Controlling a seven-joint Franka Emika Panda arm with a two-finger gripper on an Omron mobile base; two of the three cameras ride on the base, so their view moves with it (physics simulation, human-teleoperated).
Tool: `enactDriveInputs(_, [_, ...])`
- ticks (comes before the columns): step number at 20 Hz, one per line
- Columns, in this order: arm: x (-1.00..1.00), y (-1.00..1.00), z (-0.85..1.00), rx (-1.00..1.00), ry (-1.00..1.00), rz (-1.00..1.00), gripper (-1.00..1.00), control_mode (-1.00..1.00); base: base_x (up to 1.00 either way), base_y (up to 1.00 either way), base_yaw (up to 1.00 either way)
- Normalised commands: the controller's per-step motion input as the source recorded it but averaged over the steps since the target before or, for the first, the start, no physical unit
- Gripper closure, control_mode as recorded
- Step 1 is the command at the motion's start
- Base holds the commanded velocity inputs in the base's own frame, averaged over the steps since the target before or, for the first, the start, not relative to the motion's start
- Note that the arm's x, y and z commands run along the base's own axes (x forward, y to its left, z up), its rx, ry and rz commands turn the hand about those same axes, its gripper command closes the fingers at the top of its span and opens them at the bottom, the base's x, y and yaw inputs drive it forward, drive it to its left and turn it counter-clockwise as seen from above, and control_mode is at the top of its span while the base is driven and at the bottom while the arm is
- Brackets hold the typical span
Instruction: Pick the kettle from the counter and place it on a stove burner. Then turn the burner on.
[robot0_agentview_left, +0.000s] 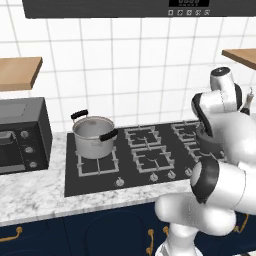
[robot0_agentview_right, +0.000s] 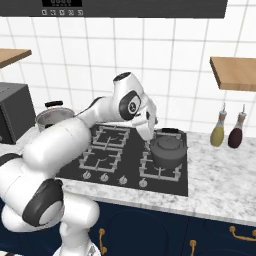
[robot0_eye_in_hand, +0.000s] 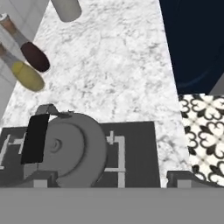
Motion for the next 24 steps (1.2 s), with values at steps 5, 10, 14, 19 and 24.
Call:
enactDriveInputs(5, [-0.99, 0.28, -0.23, 0.00, 0.11, 0.51, -1.00, -1.00, 0.00, 0.00, 0.00])
enactDriveInputs(10, [-0.71, 0.39, -0.22, -0.05, 0.16, 0.61, -1.00, -1.00, 0.00, 0.00, 0.00])
enactDriveInputs(14, [-0.55, 0.43, -0.22, -0.03, 0.16, 0.65, -1.00, -1.00, 0.00, 0.00, 0.00])
enactDriveInputs(19, [-0.40, 0.30, -0.22, 0.00, 0.13, 0.62, -1.00, -1.00, 0.00, 0.00, 0.00])
enactDriveInputs(24, [-0.08, 0.06, -0.04, -0.05, 0.17, 0.48, -1.00, -1.00, 0.00, 0.00, 0.00])
